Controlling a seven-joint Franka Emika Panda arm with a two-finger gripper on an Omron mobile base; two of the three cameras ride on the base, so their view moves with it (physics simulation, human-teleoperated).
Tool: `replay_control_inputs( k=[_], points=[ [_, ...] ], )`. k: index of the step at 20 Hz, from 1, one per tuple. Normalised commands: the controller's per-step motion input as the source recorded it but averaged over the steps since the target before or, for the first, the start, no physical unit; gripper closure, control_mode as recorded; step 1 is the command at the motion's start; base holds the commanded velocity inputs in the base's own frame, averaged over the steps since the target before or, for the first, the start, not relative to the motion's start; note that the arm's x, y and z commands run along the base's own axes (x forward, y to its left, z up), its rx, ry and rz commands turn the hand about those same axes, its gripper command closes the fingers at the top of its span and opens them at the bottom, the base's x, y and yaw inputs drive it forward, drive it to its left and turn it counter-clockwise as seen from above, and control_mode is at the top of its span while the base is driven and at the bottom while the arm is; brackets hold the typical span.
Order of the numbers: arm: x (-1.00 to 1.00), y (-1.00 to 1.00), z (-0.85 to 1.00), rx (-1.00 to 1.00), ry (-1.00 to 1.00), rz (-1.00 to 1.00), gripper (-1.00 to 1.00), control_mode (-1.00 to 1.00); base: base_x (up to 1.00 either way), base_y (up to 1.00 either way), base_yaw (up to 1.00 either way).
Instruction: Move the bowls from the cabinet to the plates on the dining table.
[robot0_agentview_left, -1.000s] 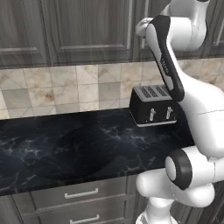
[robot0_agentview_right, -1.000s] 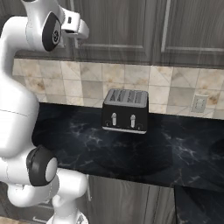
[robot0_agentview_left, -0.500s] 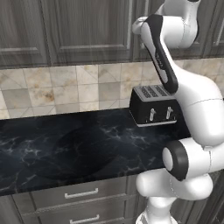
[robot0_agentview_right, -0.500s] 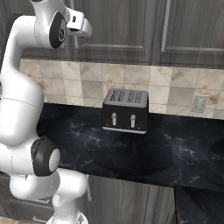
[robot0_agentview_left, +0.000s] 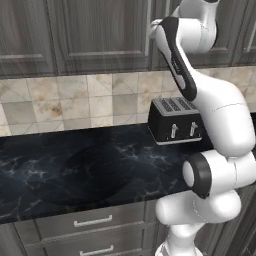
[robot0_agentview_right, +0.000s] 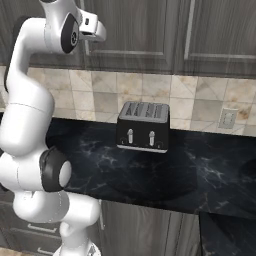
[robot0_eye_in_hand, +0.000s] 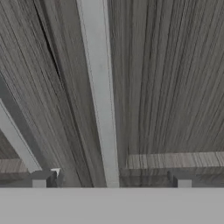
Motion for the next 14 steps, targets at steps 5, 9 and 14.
replay_control_inputs(
  k=[5,9,14],
  points=[
    [0.23,0.0,-0.31,0.0,-0.03,0.0,-1.0,-1.0,0.0,0.0,0.0],
    [0.28,0.0,-0.37,0.0,-0.1,0.0,-1.0,-1.0,0.0,0.0,0.0],
    [0.5,0.0,-0.31,0.0,-0.14,0.0,-1.0,-1.0,0.0,0.0,0.0]
  ],
)
